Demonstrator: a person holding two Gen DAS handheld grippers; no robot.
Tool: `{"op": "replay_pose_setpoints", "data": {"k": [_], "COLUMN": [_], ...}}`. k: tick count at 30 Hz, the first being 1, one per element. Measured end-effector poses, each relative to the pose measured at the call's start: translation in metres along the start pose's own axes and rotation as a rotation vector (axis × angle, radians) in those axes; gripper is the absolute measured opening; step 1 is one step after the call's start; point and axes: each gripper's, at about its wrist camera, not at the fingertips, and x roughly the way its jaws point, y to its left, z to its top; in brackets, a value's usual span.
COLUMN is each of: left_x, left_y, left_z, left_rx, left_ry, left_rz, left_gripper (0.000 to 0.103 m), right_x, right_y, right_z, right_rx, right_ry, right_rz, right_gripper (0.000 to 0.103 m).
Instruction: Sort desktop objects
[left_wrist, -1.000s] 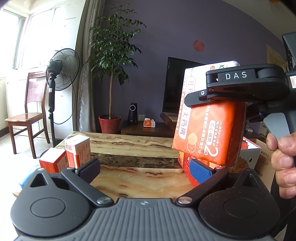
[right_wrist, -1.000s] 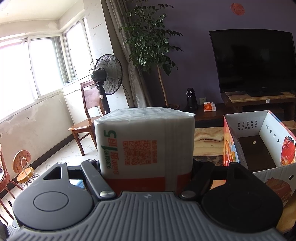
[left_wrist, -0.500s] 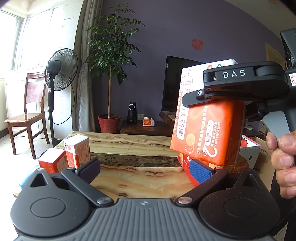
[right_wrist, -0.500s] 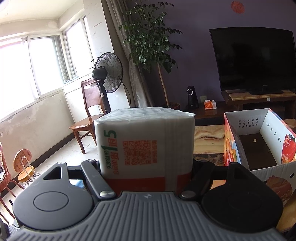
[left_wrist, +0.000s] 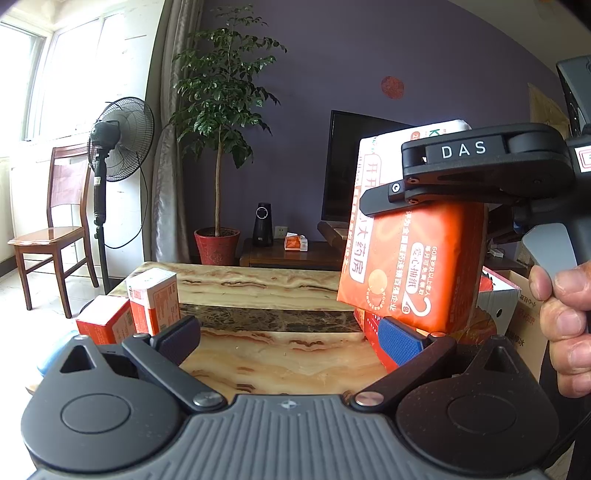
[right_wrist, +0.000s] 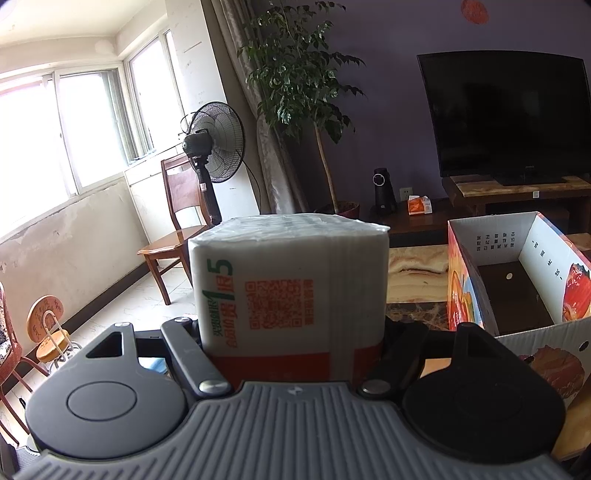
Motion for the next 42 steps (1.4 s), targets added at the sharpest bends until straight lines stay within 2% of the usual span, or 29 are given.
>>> {"op": "replay_pose_setpoints", "data": {"k": [42], "left_x": [-0.0002], "left_y": [-0.0002], "left_z": [-0.0018], "left_rx": [0.013], "left_ry": [0.003], "left_rz": [-0.007], "left_gripper": [0.102], "right_x": [0.0031], "right_y": [-0.0004], "right_z": [-0.0049], "right_rx": [0.005], "right_ry": [0.016], "right_rz": [0.004], "right_gripper": [0.077]}}
